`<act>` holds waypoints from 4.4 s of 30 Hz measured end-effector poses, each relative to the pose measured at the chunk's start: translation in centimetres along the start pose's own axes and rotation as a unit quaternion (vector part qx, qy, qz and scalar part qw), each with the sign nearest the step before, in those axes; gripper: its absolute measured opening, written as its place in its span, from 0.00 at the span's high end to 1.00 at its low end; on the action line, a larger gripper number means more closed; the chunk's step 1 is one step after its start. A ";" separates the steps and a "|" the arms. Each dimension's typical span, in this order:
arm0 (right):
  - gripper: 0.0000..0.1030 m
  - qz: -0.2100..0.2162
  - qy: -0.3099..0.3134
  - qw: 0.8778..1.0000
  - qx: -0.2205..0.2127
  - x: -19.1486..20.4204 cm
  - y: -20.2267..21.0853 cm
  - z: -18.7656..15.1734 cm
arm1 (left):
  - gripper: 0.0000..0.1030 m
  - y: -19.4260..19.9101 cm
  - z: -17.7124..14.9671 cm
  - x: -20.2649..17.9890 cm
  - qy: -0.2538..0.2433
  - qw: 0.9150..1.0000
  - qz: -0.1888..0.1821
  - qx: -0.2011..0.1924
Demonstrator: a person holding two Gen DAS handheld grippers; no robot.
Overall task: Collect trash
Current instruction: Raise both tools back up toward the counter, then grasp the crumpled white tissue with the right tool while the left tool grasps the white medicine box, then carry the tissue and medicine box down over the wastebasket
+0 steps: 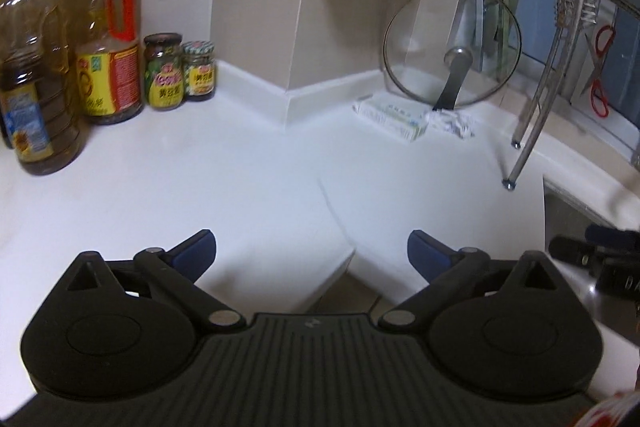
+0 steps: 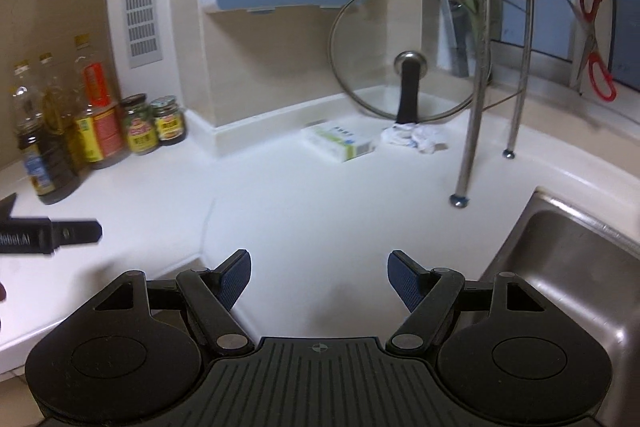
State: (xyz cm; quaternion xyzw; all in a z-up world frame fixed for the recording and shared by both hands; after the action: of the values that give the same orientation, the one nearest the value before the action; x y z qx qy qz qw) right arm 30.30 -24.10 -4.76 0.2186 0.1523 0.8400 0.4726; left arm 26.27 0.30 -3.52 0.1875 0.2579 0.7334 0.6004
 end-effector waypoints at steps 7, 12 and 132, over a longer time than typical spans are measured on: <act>0.27 -0.013 0.037 0.999 -0.005 -3.4 -4.1 2.7 | 0.00 -3.9 3.3 -2.8 -0.003 1.000 0.012 -0.004; 0.27 -0.018 0.079 0.997 -0.005 -6.6 -9.1 5.8 | 0.00 -7.2 5.9 -3.8 0.003 1.000 0.030 -0.003; 0.89 0.117 -0.037 0.989 0.079 -13.8 -24.8 10.1 | 0.33 -21.3 7.5 -10.6 -0.069 0.992 0.065 0.078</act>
State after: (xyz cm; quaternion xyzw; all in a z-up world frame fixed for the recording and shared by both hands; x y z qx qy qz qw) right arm 59.79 -22.89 -10.65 0.3020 0.1740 0.8662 0.3580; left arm 49.59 -5.76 -10.05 0.3002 0.2598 0.7340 0.5510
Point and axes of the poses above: each gripper's, at about its wrist camera, not at the fingertips, and y roughly against the way its jaws point, x to its left, z to its top, the point moved 7 cm from there along -y, roughly the way its jaws point, and after that the axes turned 13 degrees about z, right-handed, at the moved point
